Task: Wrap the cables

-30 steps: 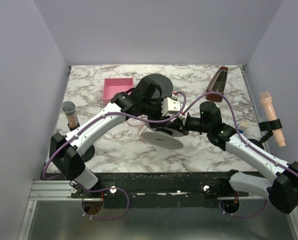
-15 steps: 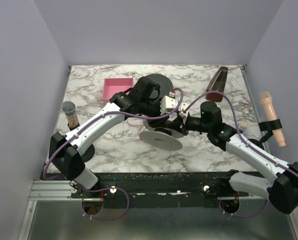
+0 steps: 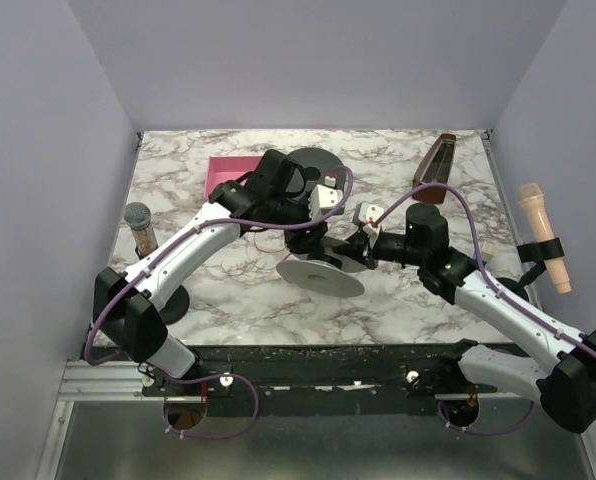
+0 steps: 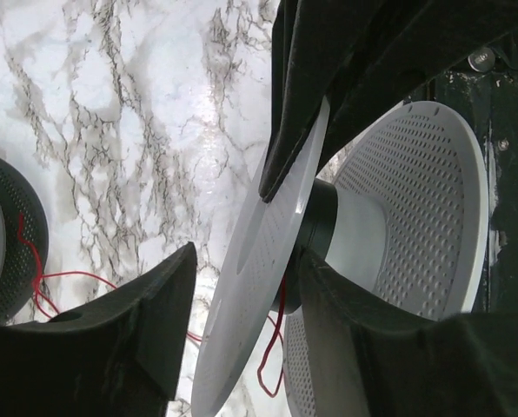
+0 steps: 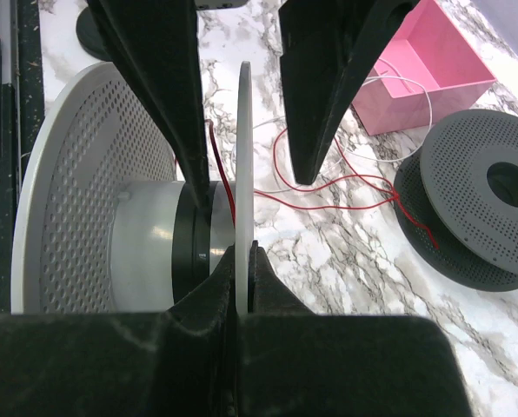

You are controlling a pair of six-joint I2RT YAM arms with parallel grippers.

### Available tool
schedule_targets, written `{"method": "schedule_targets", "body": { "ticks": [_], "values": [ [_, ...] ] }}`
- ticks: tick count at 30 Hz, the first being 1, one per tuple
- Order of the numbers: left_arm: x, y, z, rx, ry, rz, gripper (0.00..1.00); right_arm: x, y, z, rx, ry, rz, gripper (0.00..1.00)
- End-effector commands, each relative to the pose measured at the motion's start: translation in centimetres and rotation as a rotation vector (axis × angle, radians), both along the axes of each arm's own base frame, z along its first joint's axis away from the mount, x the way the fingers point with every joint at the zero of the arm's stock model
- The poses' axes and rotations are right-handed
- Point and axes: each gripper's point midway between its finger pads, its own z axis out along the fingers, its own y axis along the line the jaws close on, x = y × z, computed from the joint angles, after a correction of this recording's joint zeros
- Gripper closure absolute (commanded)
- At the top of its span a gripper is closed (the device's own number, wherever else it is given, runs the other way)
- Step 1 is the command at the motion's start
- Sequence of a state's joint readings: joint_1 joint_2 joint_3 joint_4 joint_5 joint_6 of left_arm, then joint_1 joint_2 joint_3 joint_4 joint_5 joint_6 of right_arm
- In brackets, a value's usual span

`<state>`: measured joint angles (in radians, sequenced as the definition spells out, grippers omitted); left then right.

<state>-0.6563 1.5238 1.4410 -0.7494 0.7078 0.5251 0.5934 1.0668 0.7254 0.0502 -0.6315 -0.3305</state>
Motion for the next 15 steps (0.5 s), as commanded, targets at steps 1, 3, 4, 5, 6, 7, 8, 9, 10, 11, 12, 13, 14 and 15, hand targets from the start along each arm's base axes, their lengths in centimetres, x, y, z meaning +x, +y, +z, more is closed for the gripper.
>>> {"method": "schedule_targets", "body": {
  "ticks": [1,3,4,5,6,7,8,9,10,11,12,13,14,15],
  "values": [
    [-0.9,-0.8,1.6,-0.037,-0.025,-0.024,0.45,-0.3,0.6,2.7,0.065,-0.078,0.047,0.99],
    [-1.6,-1.2,1.3,-0.027,-0.010,-0.050,0.47,-0.2,0.6,2.9,0.068,-0.081,0.044,0.99],
    [-2.0,-1.2,1.0,-0.020,0.002,-0.058,0.48,-0.1,0.6,2.9,0.067,-0.084,0.041,0.99],
    [-2.3,-1.2,0.7,-0.015,0.013,-0.065,0.48,-0.1,0.5,3.1,0.069,-0.089,0.040,0.99],
    [-2.4,-1.1,0.5,-0.012,0.015,-0.066,0.49,-0.1,0.6,3.1,0.070,-0.089,0.038,0.99],
    [-2.3,-1.0,0.2,-0.004,0.015,-0.065,0.49,0.0,0.5,3.3,0.072,-0.091,0.035,0.99],
    [-2.3,-0.9,0.1,0.000,0.008,-0.066,0.49,0.0,0.5,3.3,0.073,-0.088,0.031,0.99],
    [-2.2,-0.9,-0.1,0.007,0.003,-0.068,0.49,0.0,0.5,3.3,0.074,-0.086,0.029,0.99],
    [-2.2,-0.8,-0.3,0.011,0.001,-0.065,0.49,0.0,0.5,3.4,0.075,-0.089,0.031,0.99],
    [-2.0,-0.8,-0.4,0.014,0.000,-0.064,0.49,0.0,0.5,3.4,0.074,-0.087,0.032,0.99],
    [-2.1,-0.9,-0.5,0.019,0.000,-0.065,0.49,-0.1,0.6,3.5,0.077,-0.090,0.037,0.99],
    [-2.1,-1.0,-0.7,0.024,-0.003,-0.068,0.50,-0.1,0.6,3.7,0.081,-0.095,0.039,0.99],
    [-2.1,-0.9,-1.0,0.030,-0.005,-0.074,0.52,-0.1,0.6,3.9,0.084,-0.093,0.036,0.99],
    [-2.2,-0.9,-1.3,0.038,-0.009,-0.076,0.55,-0.1,0.6,4.0,0.086,-0.097,0.036,0.99]
  ]
}}
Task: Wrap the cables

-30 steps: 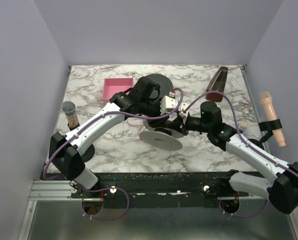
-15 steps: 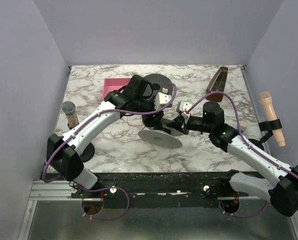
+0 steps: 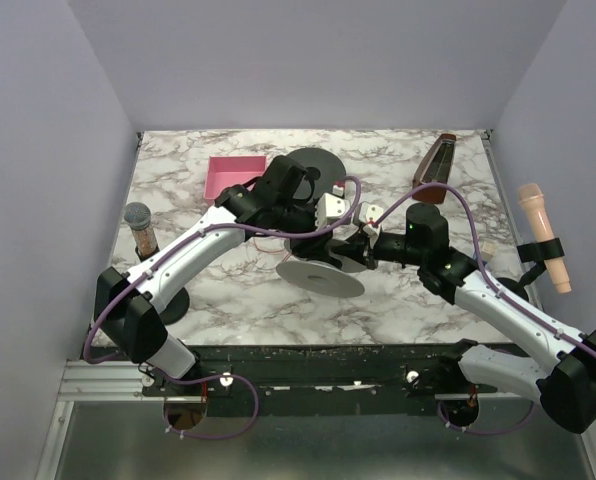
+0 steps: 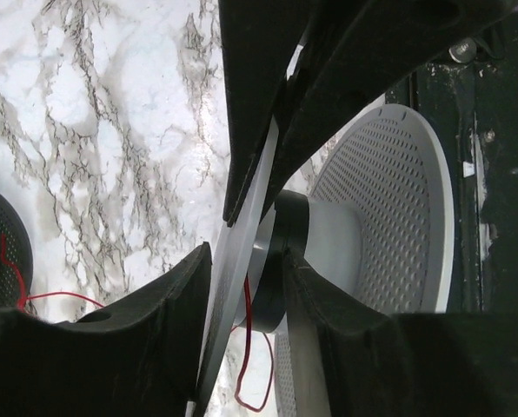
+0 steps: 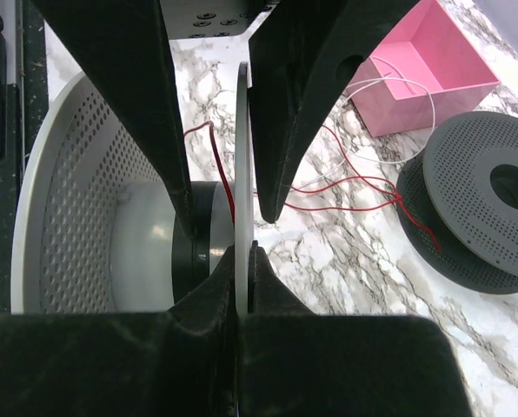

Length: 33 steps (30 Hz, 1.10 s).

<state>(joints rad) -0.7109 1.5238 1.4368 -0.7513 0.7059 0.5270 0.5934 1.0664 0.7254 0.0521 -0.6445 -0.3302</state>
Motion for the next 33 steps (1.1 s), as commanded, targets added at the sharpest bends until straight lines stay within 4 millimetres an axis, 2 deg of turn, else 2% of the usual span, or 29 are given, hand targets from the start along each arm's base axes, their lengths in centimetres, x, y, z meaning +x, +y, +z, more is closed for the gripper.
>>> {"method": "schedule_targets", "body": {
  "ticks": [1,4,7,13,16,17,19,21,26,31,33],
  "values": [
    [-0.4,0.4,-1.3,0.040,-0.016,-0.024,0.58,0.1,0.5,4.1,0.087,-0.098,0.023,0.99],
    [-0.4,0.6,-1.8,0.058,-0.024,-0.030,0.73,0.0,0.4,4.5,0.096,-0.102,0.016,0.99],
    [-0.3,0.6,-1.8,0.058,-0.019,-0.019,1.00,0.1,0.4,4.5,0.095,-0.099,0.012,0.99],
    [0.0,0.4,-1.4,0.050,0.011,0.050,1.00,0.7,0.4,4.0,0.092,-0.078,-0.015,0.99],
    [1.6,0.4,-1.0,0.043,-0.001,0.173,1.00,2.1,0.2,3.7,0.087,-0.047,-0.085,0.97],
    [2.3,0.5,-0.8,0.043,-0.007,0.228,1.00,2.6,0.1,3.7,0.086,-0.041,-0.111,0.90],
    [4.4,1.1,-0.6,0.053,-0.046,0.357,1.00,3.9,-0.3,4.0,0.091,-0.029,-0.178,0.66],
    [5.6,1.6,-0.3,0.055,-0.064,0.445,1.00,4.7,-0.5,4.1,0.084,-0.026,-0.219,0.49],
    [7.7,2.9,1.2,0.036,-0.064,0.633,1.00,7.0,-1.9,4.5,0.080,-0.028,-0.365,0.34],
    [10.5,4.9,3.9,0.001,-0.101,0.811,1.00,9.8,-4.3,5.7,0.085,-0.032,-0.551,0.32],
    [12.0,6.2,5.6,-0.003,-0.158,0.907,1.00,10.6,-5.0,6.2,0.099,-0.023,-0.593,0.32]
  ]
}}
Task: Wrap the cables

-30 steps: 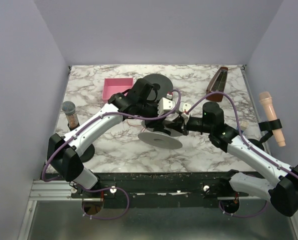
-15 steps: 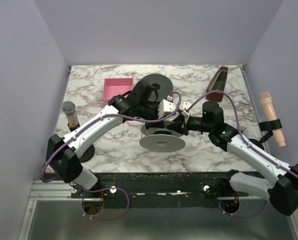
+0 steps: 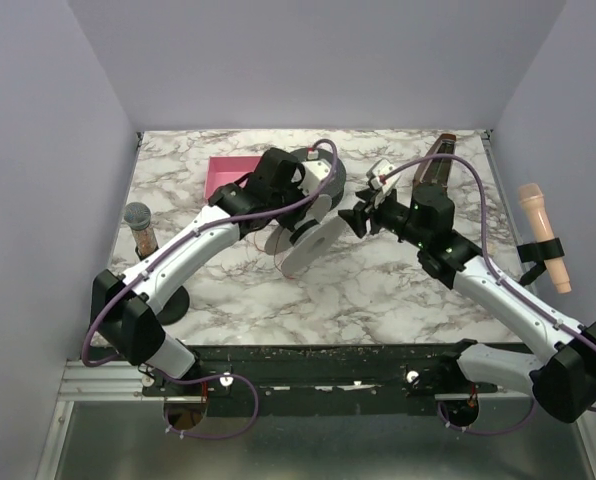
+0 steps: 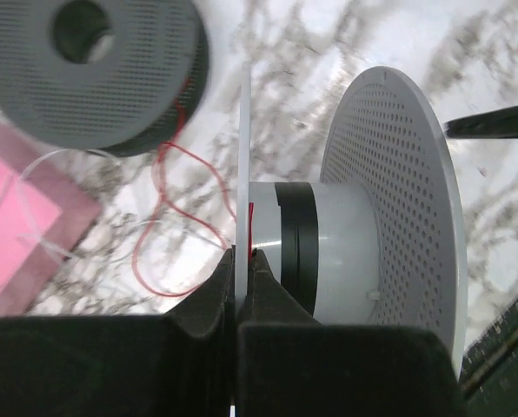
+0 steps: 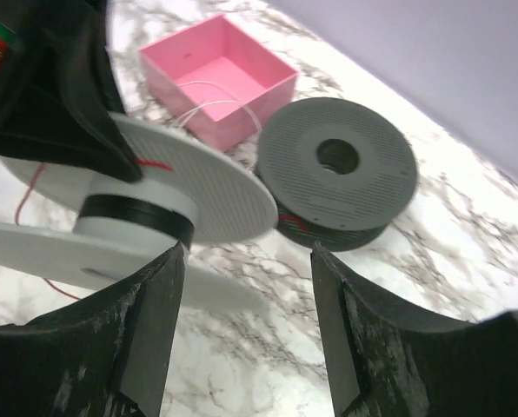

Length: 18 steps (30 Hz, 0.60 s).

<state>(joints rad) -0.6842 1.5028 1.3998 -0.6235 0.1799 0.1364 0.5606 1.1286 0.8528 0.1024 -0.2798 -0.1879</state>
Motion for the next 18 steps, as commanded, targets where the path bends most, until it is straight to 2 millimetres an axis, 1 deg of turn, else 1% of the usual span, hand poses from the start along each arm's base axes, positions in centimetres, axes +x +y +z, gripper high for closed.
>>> {"method": "schedule_targets", "body": {
  "ticks": [1,3,5,7,11,13,16,18],
  "values": [
    [4.8,2.7,7.6,-0.066,-0.208,0.304,1.00,2.9,-2.3,2.4,0.048,-0.010,-0.179,0.32],
    [6.0,4.1,9.2,-0.058,-0.256,0.388,1.00,3.0,-2.2,2.8,0.056,-0.013,-0.171,0.32],
    [6.7,5.3,10.5,-0.066,-0.277,0.451,1.00,3.0,-1.9,3.2,0.067,-0.014,-0.157,0.31],
    [6.9,6.0,11.1,-0.111,-0.254,0.512,1.00,3.0,-1.6,3.4,0.074,-0.015,-0.141,0.32],
    [7.3,6.8,12.3,-0.143,-0.260,0.539,1.00,2.2,-0.5,3.8,0.099,-0.032,-0.065,0.32],
    [7.7,7.4,13.5,-0.153,-0.284,0.558,1.00,1.5,0.0,4.1,0.118,-0.057,-0.012,0.31],
    [8.2,7.8,15.5,-0.166,-0.329,0.573,1.00,0.3,0.8,4.1,0.142,-0.096,0.063,0.32],
    [8.4,7.8,16.2,-0.174,-0.338,0.578,1.00,-0.3,1.4,3.9,0.146,-0.115,0.120,0.32]
  ]
}}
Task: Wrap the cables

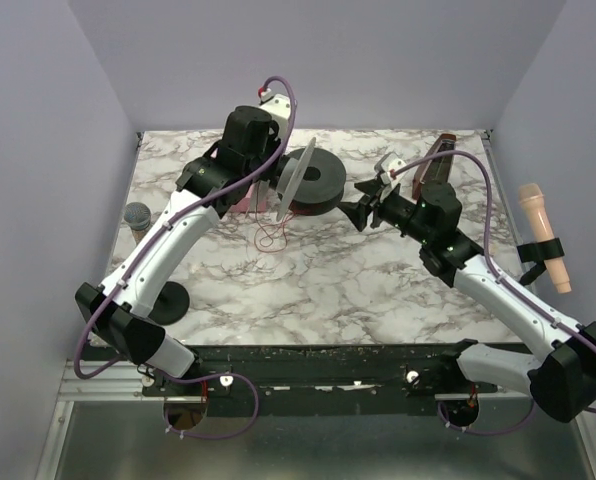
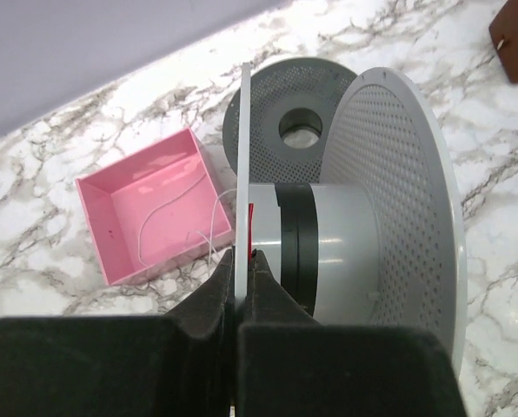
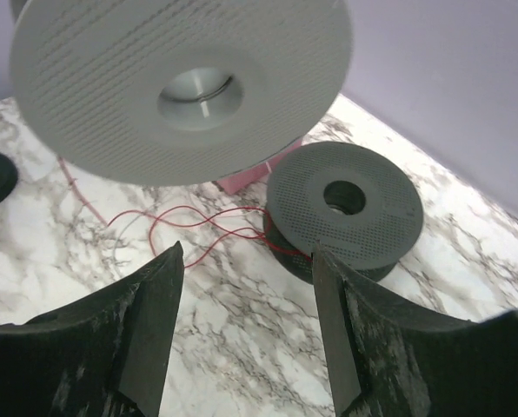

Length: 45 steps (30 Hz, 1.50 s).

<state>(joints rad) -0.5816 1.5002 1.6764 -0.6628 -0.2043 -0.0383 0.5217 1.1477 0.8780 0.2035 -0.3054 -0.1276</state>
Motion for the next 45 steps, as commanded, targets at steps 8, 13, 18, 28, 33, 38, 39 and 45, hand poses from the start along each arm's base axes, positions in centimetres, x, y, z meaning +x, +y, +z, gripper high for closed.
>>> {"method": "schedule_targets", "body": {
  "ticks": [8,13,18,28,33,38,39,45],
  "values": [
    [1.2,-0.3,7.5,-0.143,-0.086,0.067,1.00,-5.0,5.4,-1.5,0.143,-0.089,0.344,0.31],
    [0.8,-1.2,11.4,-0.221,-0.125,0.032,1.00,-4.4,7.8,-2.5,0.169,-0.084,0.404,0.23],
    [0.1,-1.0,13.4,-0.224,-0.169,-0.001,1.00,-1.1,8.6,-5.9,0.052,-0.088,0.342,0.21],
    [-2.9,-1.7,19.7,-0.244,-0.310,-0.137,1.00,4.3,9.5,-11.1,-0.113,-0.045,0.236,0.21],
    [-4.3,-1.5,22.7,-0.231,-0.397,-0.157,1.00,6.0,11.2,-11.4,-0.103,-0.026,0.260,0.21],
    [-5.2,-1.1,24.8,-0.251,-0.449,-0.164,1.00,7.3,12.5,-11.5,-0.073,0.002,0.261,0.21],
    [-5.5,-1.2,25.1,-0.258,-0.457,-0.172,1.00,7.6,12.6,-11.3,-0.065,0.002,0.254,0.21],
    [-6.3,-1.2,27.0,-0.271,-0.510,-0.183,1.00,7.2,14.0,-11.6,-0.007,0.057,0.321,0.24]
  ]
}}
